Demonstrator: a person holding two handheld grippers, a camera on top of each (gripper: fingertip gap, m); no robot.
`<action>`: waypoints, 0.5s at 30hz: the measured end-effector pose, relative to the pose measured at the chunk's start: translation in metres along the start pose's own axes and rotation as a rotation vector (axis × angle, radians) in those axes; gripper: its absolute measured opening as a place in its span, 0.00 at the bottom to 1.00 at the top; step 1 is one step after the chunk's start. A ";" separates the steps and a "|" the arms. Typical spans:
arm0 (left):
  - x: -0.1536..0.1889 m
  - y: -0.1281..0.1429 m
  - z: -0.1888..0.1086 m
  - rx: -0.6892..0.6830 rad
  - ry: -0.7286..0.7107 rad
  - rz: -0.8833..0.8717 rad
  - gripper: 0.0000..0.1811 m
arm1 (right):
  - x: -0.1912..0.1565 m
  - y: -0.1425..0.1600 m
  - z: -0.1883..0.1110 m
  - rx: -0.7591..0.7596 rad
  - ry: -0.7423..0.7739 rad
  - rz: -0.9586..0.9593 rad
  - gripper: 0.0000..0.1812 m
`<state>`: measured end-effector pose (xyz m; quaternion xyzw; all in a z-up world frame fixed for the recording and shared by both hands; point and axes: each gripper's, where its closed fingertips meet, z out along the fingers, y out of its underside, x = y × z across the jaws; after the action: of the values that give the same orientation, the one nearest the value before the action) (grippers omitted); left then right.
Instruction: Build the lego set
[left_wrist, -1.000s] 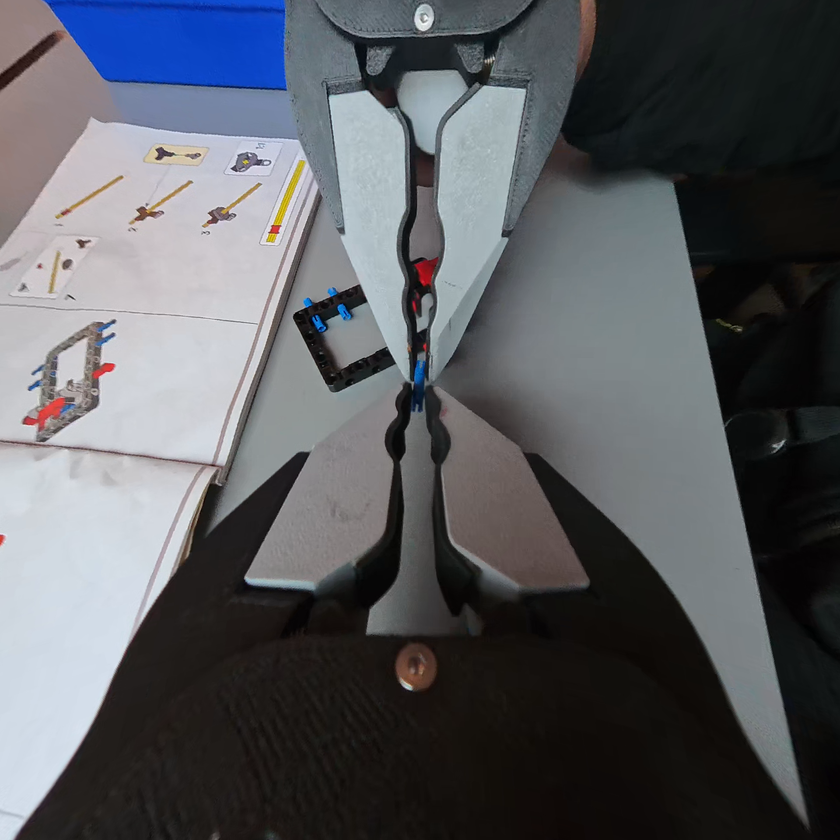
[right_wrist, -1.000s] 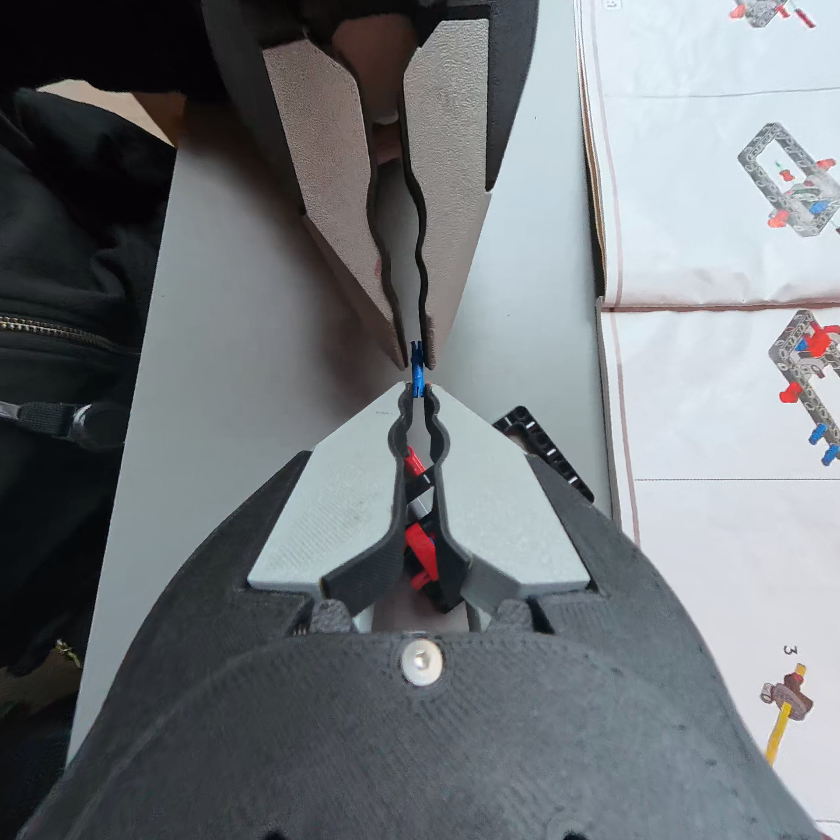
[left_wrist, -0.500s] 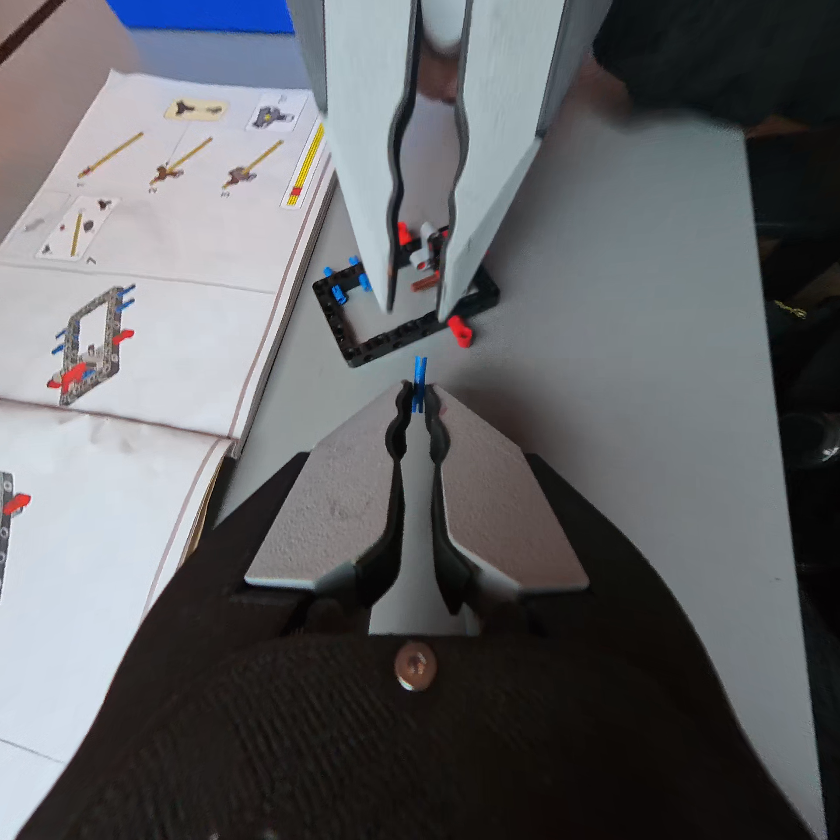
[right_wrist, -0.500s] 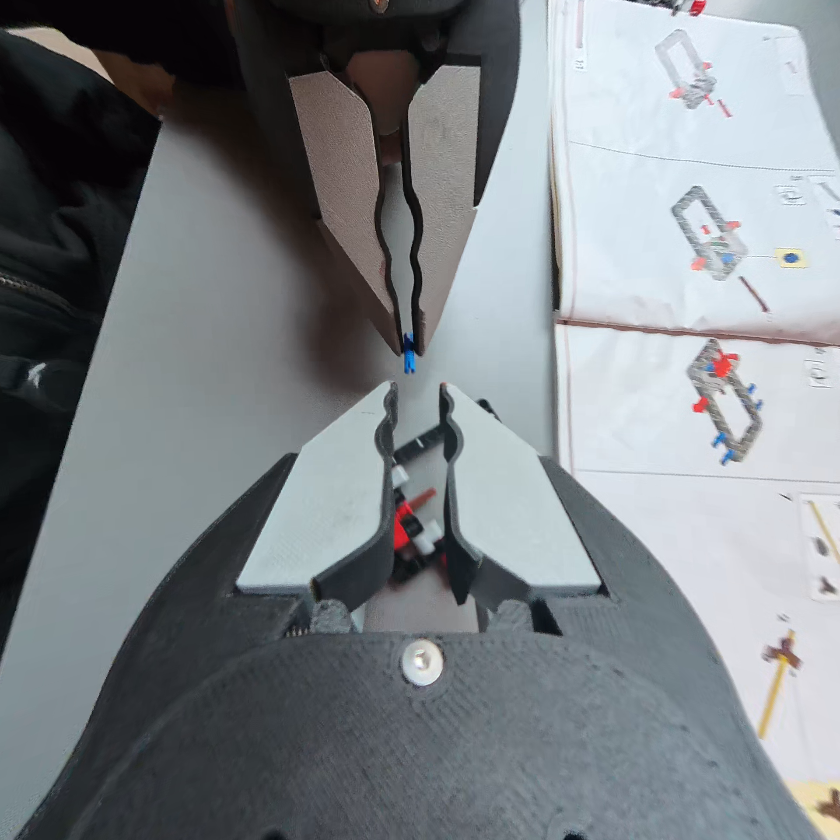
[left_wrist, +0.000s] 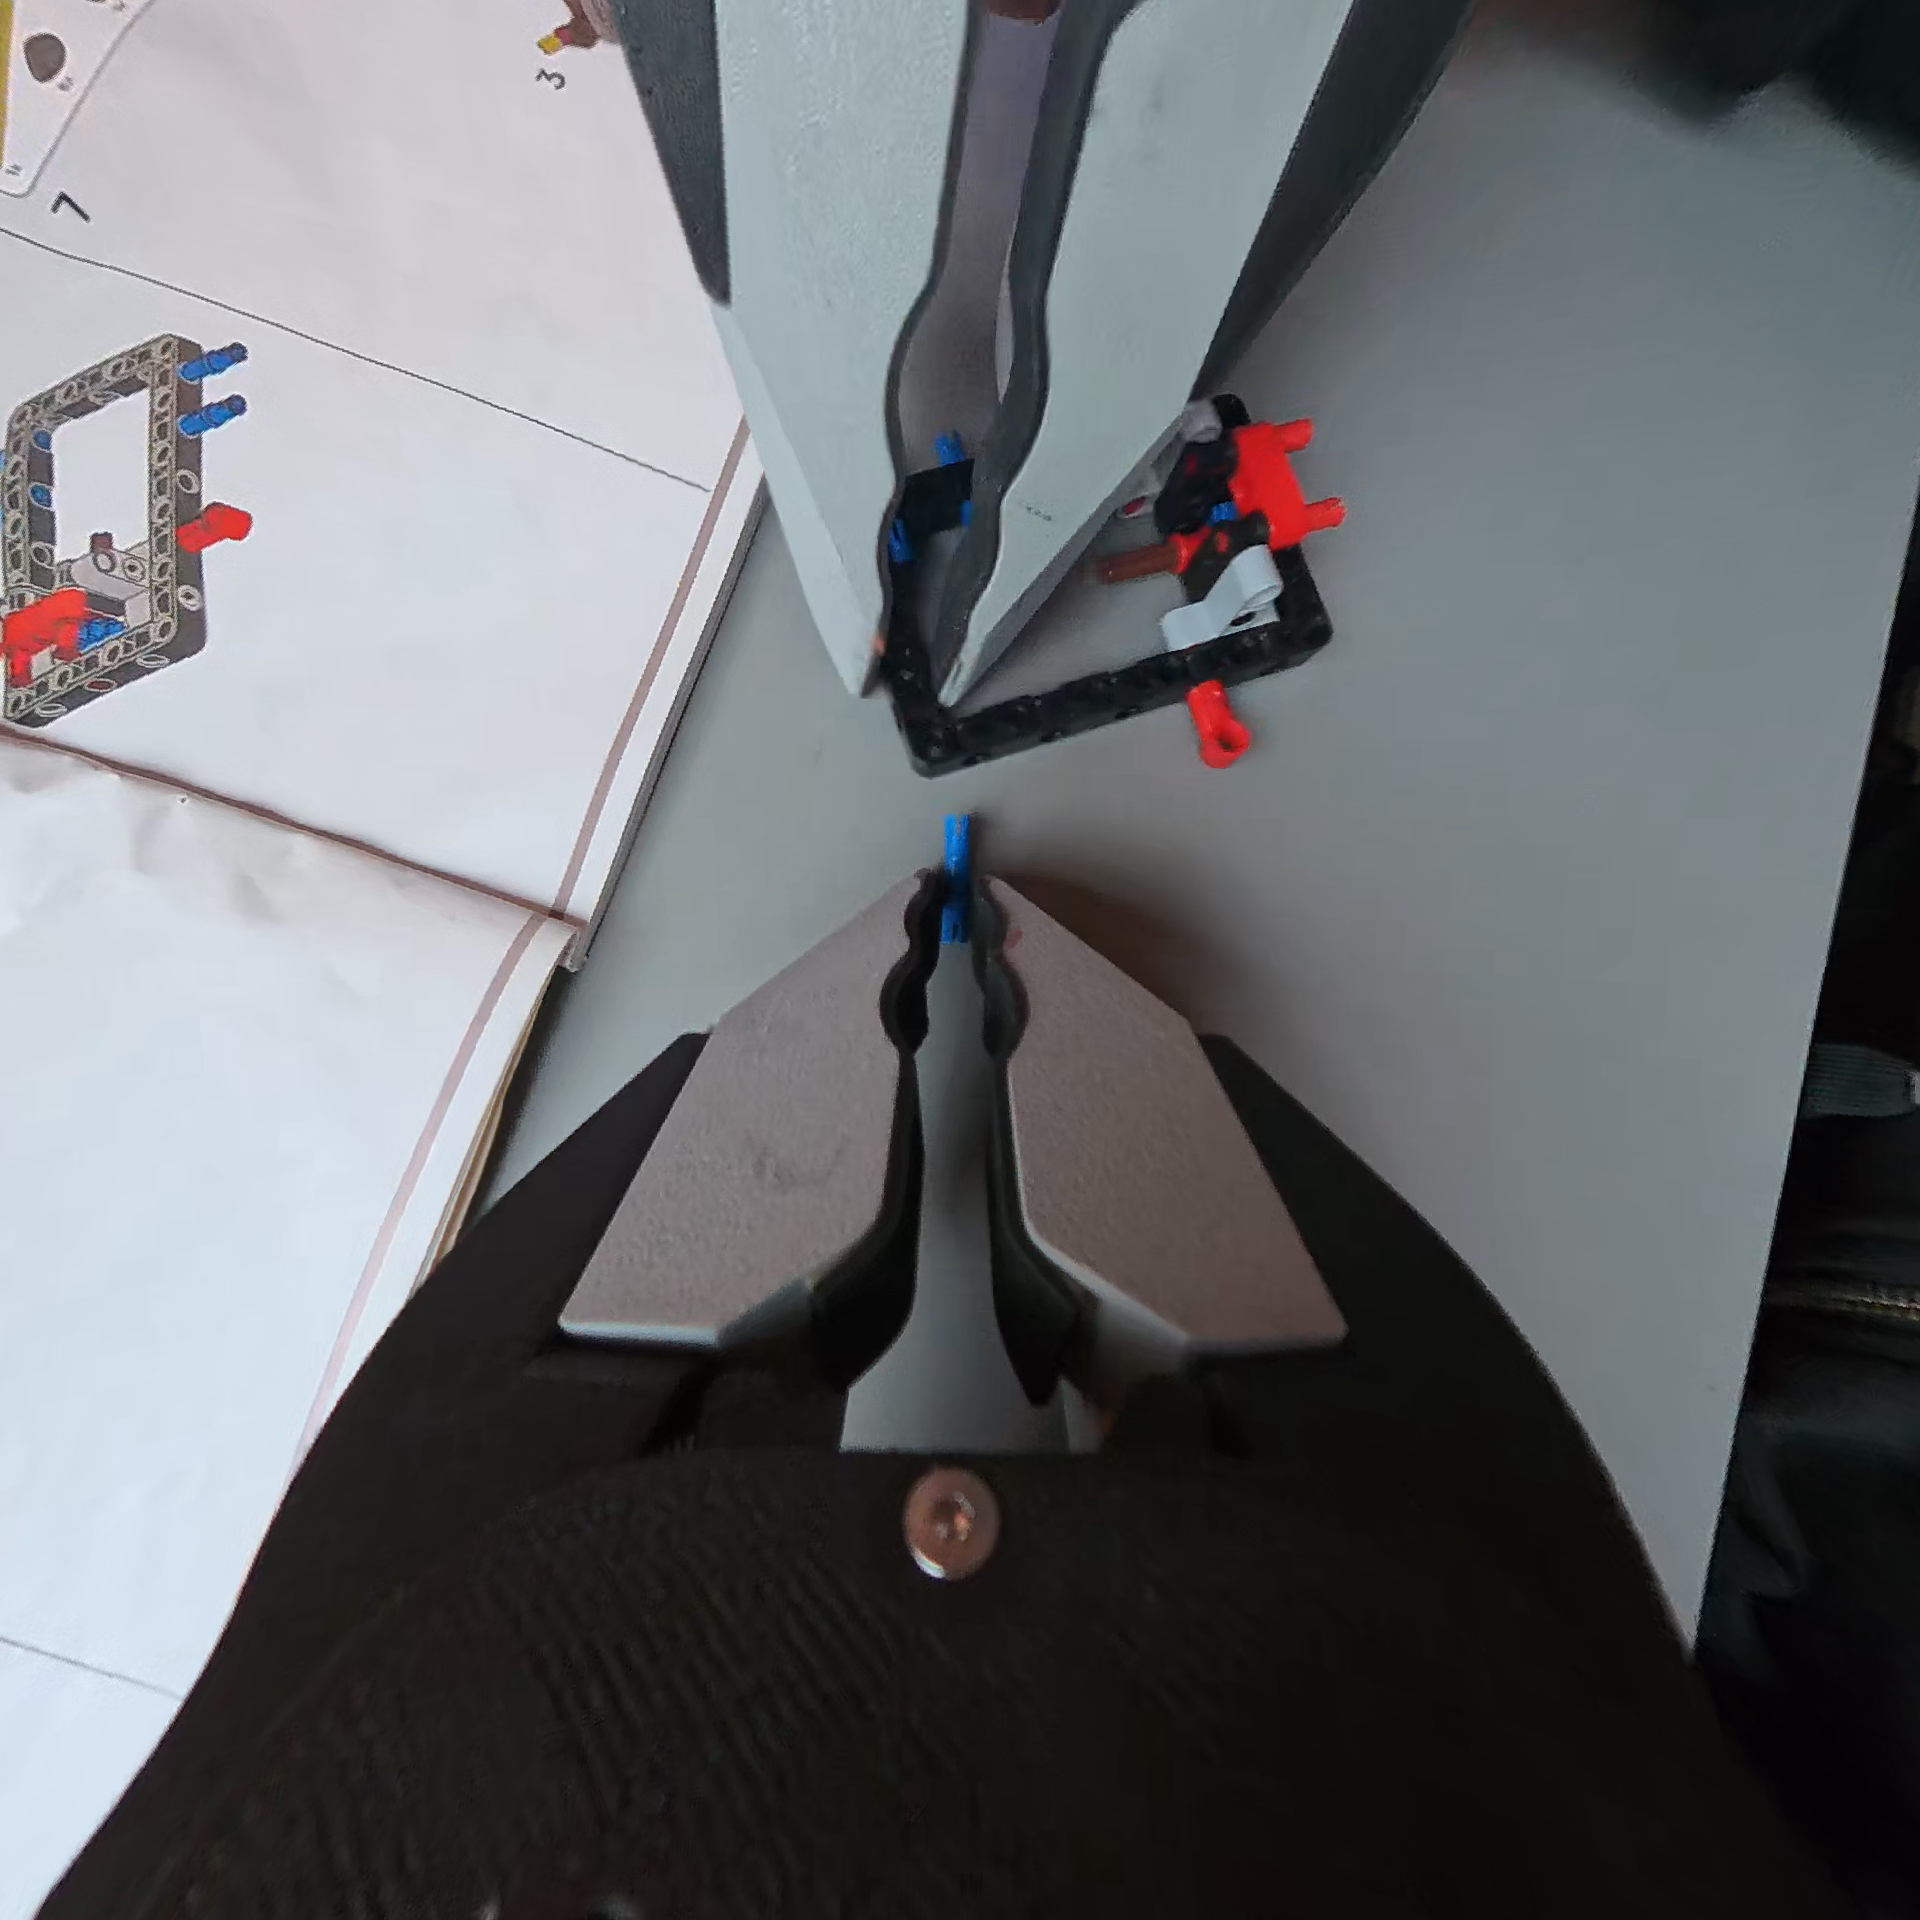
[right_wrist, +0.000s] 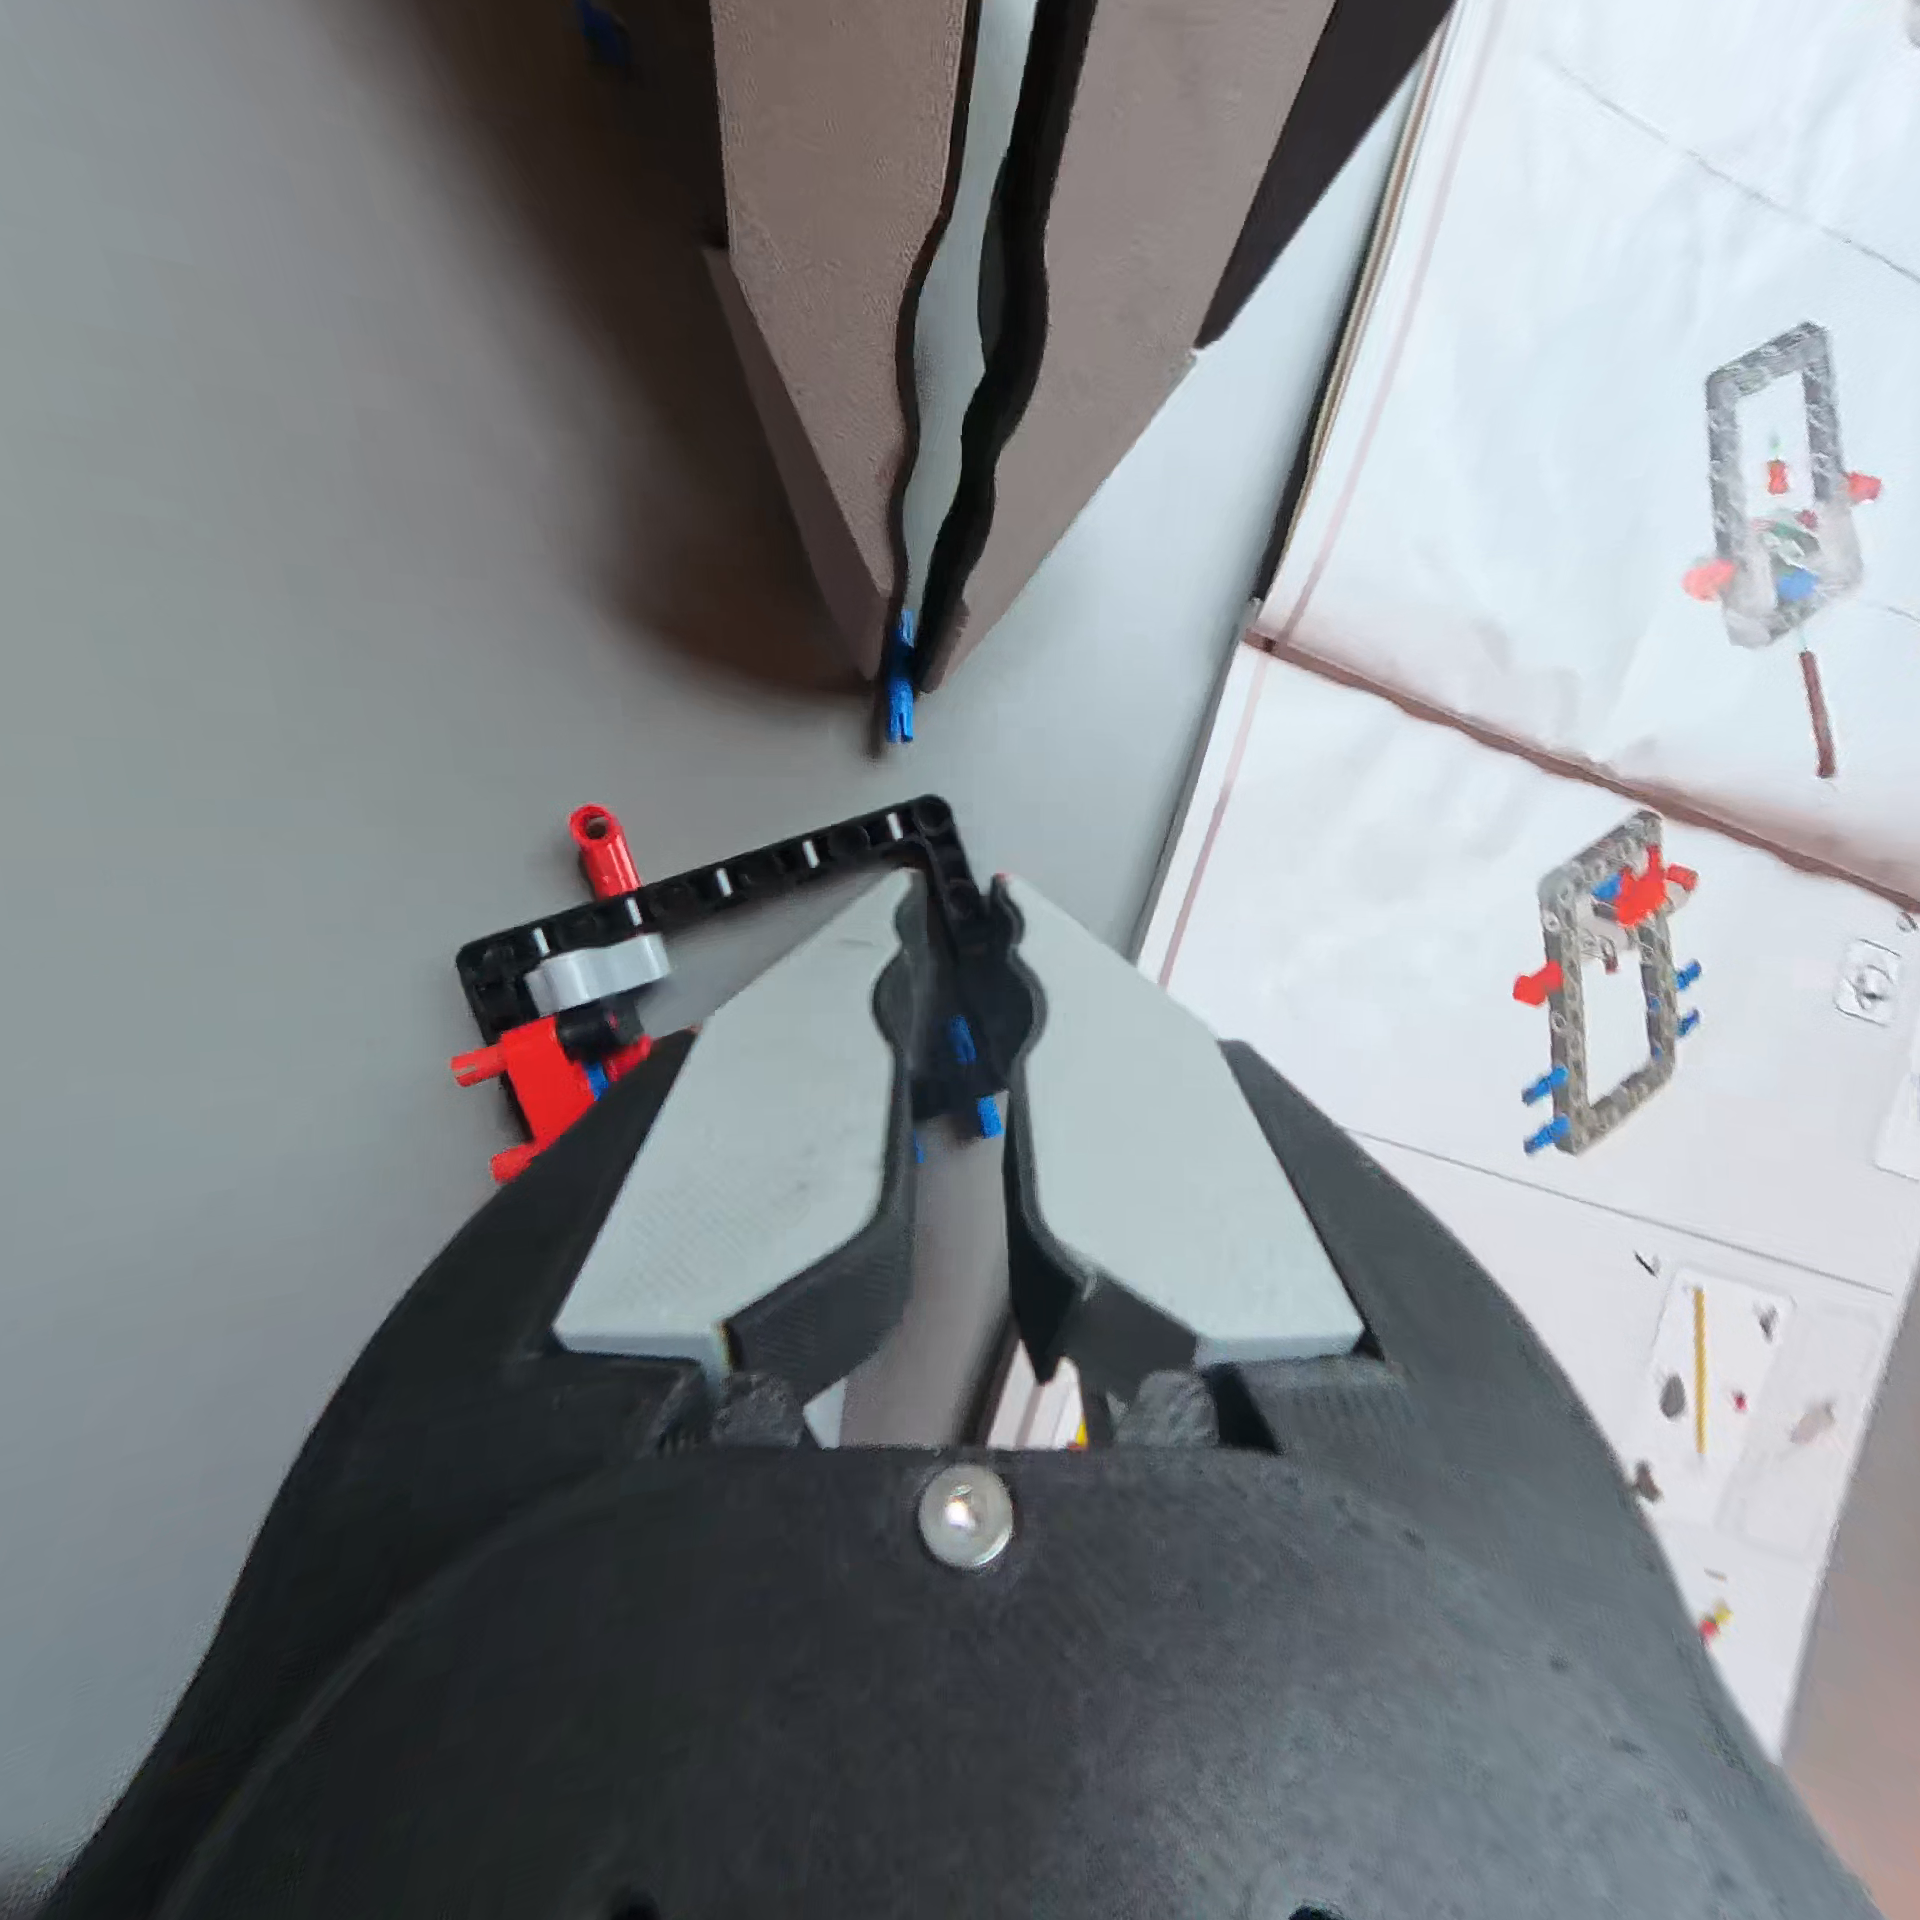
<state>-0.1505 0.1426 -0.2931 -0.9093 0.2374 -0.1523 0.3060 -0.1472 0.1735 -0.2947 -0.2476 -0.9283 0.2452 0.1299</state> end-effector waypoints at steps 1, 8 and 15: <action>-0.001 0.000 0.000 -0.011 0.000 -0.003 0.02 | 0.000 -0.001 0.001 0.007 -0.020 0.020 0.04; -0.008 0.001 -0.001 -0.085 -0.043 0.035 0.02 | 0.004 -0.003 0.002 0.025 0.010 0.119 0.03; -0.010 -0.002 0.001 -0.101 -0.028 0.082 0.02 | 0.003 -0.006 0.003 0.064 0.041 0.118 0.03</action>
<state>-0.1578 0.1494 -0.2941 -0.9151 0.2775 -0.1146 0.2692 -0.1531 0.1700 -0.2935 -0.3028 -0.9008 0.2768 0.1420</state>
